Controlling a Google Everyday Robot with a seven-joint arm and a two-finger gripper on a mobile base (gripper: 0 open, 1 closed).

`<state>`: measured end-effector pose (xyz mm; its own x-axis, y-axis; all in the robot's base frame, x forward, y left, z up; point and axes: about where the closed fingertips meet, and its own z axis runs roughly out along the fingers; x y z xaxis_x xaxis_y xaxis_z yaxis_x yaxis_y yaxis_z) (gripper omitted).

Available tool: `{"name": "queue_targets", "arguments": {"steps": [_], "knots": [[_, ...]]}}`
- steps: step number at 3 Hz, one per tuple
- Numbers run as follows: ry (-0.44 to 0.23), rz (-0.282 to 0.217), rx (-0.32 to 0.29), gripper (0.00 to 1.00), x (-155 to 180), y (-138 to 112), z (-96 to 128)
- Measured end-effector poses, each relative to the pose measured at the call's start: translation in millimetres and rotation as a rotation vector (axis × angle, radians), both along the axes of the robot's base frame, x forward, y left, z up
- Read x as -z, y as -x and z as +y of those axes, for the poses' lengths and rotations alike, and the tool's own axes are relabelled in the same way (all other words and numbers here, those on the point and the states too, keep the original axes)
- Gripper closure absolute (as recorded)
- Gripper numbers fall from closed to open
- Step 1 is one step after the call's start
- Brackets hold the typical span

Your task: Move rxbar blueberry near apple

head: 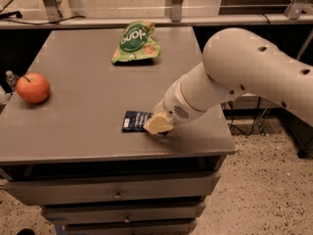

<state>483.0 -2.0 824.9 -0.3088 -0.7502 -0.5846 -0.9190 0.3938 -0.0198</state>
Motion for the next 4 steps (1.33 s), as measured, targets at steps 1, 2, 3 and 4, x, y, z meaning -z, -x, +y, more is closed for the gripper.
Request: {"name": "queue_targets", "arguments": {"steps": [1, 2, 3, 4], "knots": [[-0.002, 0.01, 0.006, 1.0, 1.7, 1.3, -1.5], [-0.002, 0.01, 0.006, 1.0, 0.8, 1.3, -1.5], [-0.013, -0.001, 0.001, 1.0, -9.7, -10.0, 4.6], [-0.036, -0.027, 0.004, 1.0, -30.8, -30.1, 16.3]]}}
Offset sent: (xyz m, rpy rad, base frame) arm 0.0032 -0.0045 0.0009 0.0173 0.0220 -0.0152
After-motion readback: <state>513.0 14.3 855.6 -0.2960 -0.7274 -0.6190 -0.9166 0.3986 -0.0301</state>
